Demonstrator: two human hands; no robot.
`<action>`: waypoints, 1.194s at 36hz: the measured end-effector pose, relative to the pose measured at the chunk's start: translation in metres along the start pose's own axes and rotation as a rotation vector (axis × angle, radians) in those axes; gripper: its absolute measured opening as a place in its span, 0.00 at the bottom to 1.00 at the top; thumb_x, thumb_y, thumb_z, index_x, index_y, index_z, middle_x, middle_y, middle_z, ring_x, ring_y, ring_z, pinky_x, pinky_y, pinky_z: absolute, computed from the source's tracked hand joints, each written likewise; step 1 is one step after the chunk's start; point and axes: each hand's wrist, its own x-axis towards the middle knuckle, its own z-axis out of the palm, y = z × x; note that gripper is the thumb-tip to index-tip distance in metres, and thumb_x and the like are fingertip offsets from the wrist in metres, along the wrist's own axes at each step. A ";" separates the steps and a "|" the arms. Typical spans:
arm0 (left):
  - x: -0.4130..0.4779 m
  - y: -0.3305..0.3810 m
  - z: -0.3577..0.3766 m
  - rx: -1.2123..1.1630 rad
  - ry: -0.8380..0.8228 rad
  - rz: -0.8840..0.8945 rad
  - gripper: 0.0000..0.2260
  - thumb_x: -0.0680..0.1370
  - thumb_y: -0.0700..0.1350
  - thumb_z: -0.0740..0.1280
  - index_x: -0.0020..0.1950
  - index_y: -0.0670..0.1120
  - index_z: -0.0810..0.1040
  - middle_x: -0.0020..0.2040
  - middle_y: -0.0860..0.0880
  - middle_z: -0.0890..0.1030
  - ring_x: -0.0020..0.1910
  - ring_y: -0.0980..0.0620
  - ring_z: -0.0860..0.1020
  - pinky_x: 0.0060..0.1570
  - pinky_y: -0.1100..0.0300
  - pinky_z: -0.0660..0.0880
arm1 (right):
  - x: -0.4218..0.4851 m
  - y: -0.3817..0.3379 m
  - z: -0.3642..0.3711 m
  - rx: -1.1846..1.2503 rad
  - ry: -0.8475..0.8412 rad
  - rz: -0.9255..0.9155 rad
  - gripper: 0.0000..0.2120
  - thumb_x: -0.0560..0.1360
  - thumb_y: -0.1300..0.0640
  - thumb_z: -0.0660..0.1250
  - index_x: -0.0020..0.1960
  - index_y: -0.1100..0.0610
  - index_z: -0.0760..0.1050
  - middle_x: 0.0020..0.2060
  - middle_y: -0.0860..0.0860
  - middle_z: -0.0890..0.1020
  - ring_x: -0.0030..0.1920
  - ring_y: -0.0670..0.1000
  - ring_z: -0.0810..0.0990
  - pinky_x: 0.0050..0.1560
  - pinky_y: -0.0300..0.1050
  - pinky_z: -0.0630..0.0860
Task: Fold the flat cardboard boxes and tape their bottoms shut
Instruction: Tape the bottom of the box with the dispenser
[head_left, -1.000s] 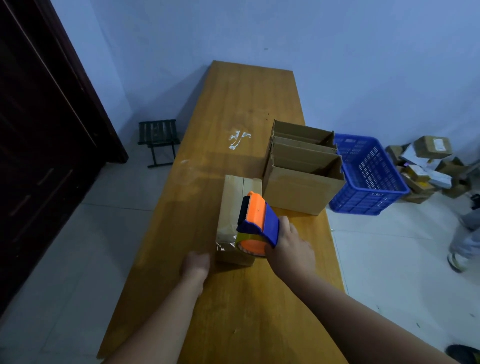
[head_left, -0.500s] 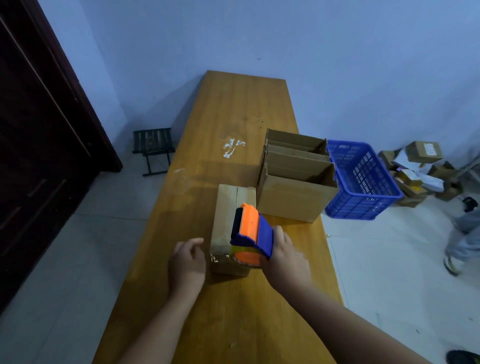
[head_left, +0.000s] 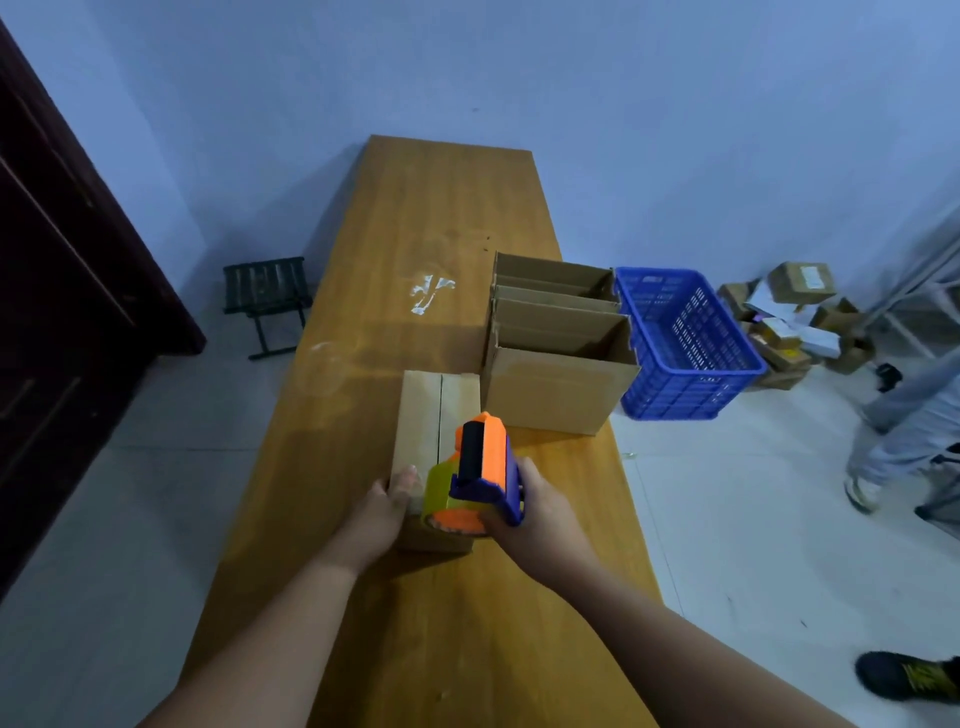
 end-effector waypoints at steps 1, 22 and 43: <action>0.001 -0.002 -0.001 0.003 -0.011 -0.001 0.36 0.76 0.68 0.50 0.72 0.42 0.64 0.68 0.41 0.70 0.67 0.43 0.68 0.65 0.50 0.64 | 0.001 0.001 -0.001 -0.010 -0.009 -0.011 0.17 0.73 0.49 0.71 0.57 0.46 0.67 0.48 0.43 0.78 0.47 0.42 0.78 0.45 0.37 0.78; 0.019 -0.015 0.004 0.041 -0.020 -0.028 0.32 0.78 0.66 0.47 0.73 0.46 0.65 0.70 0.44 0.69 0.70 0.44 0.66 0.67 0.49 0.61 | 0.007 0.025 -0.042 -0.373 -0.041 -0.090 0.23 0.70 0.48 0.74 0.56 0.45 0.62 0.49 0.41 0.70 0.47 0.42 0.73 0.43 0.33 0.70; 0.021 -0.009 0.005 0.237 0.016 -0.089 0.33 0.78 0.65 0.45 0.75 0.45 0.61 0.73 0.42 0.66 0.71 0.42 0.64 0.69 0.49 0.60 | 0.010 0.087 -0.020 -0.252 -0.094 -0.039 0.20 0.73 0.49 0.72 0.58 0.47 0.64 0.45 0.42 0.77 0.44 0.43 0.78 0.42 0.35 0.75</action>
